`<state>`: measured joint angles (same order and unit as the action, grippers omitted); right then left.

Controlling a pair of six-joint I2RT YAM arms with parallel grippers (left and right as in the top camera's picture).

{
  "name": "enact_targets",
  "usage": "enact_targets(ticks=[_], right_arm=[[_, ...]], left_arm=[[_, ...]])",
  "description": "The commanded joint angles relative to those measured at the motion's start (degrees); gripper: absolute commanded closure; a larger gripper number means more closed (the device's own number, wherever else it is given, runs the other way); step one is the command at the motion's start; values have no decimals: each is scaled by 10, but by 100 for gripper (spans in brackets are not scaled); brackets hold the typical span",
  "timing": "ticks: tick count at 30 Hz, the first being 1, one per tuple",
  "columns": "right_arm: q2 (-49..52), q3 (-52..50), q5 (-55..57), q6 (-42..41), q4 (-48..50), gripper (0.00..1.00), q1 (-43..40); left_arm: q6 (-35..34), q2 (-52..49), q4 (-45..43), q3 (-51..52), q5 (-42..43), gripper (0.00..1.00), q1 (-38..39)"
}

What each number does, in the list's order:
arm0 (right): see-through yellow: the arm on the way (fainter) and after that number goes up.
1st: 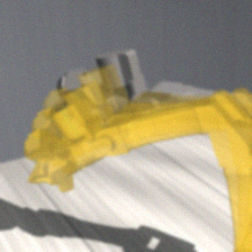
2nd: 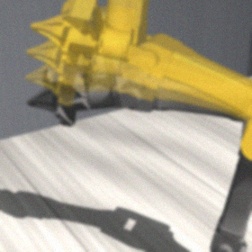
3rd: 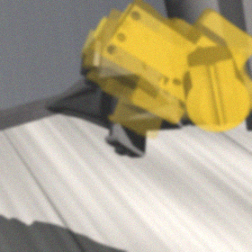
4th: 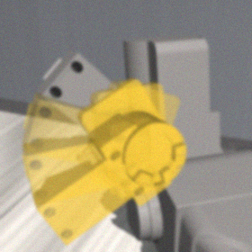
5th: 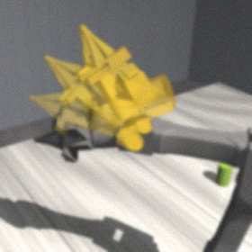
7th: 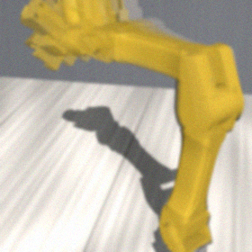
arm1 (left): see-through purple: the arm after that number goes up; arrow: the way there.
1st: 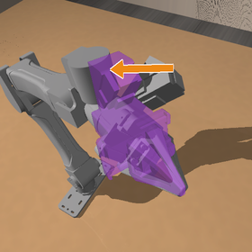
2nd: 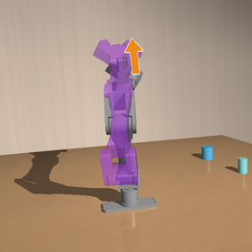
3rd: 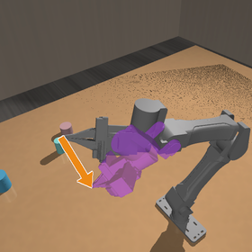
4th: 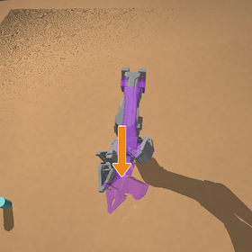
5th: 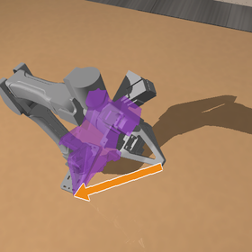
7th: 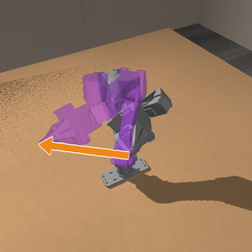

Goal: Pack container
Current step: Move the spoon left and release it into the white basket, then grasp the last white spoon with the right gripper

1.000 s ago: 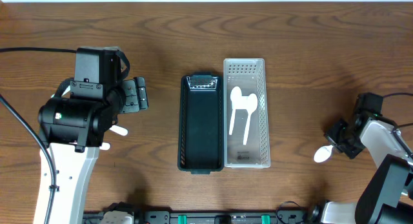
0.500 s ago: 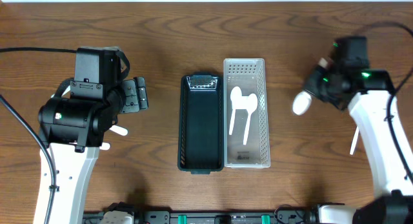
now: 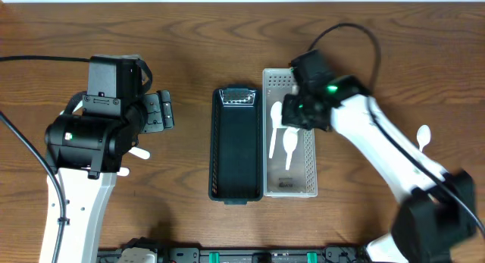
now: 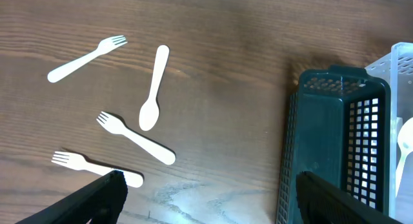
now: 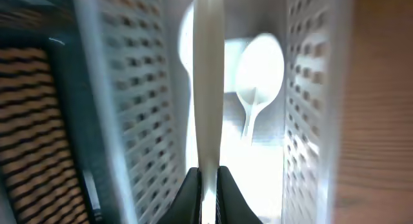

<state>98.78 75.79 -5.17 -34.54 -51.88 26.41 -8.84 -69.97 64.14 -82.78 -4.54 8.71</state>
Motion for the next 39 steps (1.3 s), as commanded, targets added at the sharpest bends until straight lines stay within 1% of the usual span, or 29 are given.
enact_targets(ticks=[1, 4, 6, 7, 8, 9, 10, 13, 18, 20, 21, 22, 25, 30, 32, 34, 36, 39], right_arm=[[53, 1, 10, -13, -3, 98, 3], [93, 1, 6, -5, -2, 95, 2], [101, 1, 6, 0, 2, 92, 0], [101, 1, 6, 8, 7, 87, -2], [99, 3, 6, 15, 9, 78, -3], [94, 7, 6, 21, 9, 73, -6], [90, 15, 6, 31, 7, 69, -9], [74, 61, 7, 64, -17, 67, -22], [35, 194, 53, 108, -116, 68, -71], [13, 250, 99, 114, -163, 67, -108], [7, 266, 115, 115, -177, 63, -122], [-3, 285, 135, 115, -198, 61, -145], [-27, 306, 165, 151, -241, 60, -221], [-25, 285, 174, 224, -309, 59, -353], [-23, 252, 174, 226, -307, 59, -396], [-23, 203, 173, 226, -280, 58, -431], [-23, 139, 163, 227, -233, 57, -459], [-22, 40, 137, 241, -151, 49, -486]], left_arm=[[-2, 0, 1, 2, -5, 14, -3], [-2, 0, 1, 2, -5, 14, -3], [-2, 0, 1, 2, -5, 14, -3], [-2, 0, 1, 2, -5, 14, -3], [-2, 0, 1, 2, -5, 14, -3], [-2, 0, 1, 2, -5, 14, -3], [-2, 0, 1, 2, -5, 14, -3], [-2, 0, 1, 2, -5, 14, -3], [-2, 0, 1, 2, -5, 14, -3], [-2, 0, 1, 2, -5, 14, -3], [-2, 0, 1, 2, -5, 14, -3], [-2, 0, 1, 2, -5, 14, -3], [-2, 0, 1, 2, -5, 14, -3], [-2, 0, 1, 2, -5, 14, -3], [-2, 0, 1, 2, -5, 14, -3], [-2, 0, 1, 2, -5, 14, -3], [-2, 0, 1, 2, -5, 13, -3], [-2, 0, 1, 2, -5, 14, -3]])
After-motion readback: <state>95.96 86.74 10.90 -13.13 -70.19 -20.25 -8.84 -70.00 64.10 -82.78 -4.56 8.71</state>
